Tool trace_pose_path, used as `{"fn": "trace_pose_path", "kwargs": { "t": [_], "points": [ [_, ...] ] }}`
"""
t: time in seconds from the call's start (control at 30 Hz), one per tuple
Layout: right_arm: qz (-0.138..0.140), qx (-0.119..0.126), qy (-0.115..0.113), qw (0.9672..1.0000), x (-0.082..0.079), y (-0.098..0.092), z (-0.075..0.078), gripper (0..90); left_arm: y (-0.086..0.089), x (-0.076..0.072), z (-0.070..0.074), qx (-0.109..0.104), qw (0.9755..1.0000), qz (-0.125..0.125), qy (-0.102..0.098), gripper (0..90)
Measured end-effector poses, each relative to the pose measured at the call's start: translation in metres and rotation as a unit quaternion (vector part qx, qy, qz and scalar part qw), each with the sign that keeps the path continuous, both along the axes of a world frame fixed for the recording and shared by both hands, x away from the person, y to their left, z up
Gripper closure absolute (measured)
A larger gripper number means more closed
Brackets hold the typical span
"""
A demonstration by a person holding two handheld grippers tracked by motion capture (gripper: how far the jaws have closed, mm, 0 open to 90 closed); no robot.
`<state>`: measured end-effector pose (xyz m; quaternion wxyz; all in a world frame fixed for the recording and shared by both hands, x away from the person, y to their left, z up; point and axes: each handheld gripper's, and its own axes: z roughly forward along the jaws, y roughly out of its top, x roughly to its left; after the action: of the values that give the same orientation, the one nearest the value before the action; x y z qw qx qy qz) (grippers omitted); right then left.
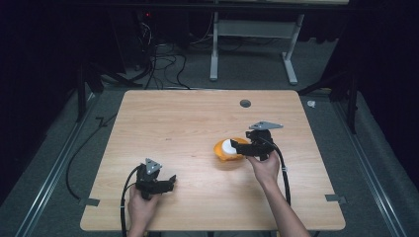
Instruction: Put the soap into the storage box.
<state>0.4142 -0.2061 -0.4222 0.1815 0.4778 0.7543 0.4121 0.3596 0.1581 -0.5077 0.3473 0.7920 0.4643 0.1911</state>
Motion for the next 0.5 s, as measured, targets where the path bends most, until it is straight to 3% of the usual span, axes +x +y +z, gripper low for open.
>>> {"fn": "trace_pose_path", "kwargs": {
  "t": [0.5],
  "points": [
    [-0.022, -0.032, -0.015, 0.9991, -0.0074, -0.0021, -0.0005, 25.6, 0.0, 0.0, 0.0, 0.0, 1.0, 0.0, 0.0, 14.8]
  ]
}}
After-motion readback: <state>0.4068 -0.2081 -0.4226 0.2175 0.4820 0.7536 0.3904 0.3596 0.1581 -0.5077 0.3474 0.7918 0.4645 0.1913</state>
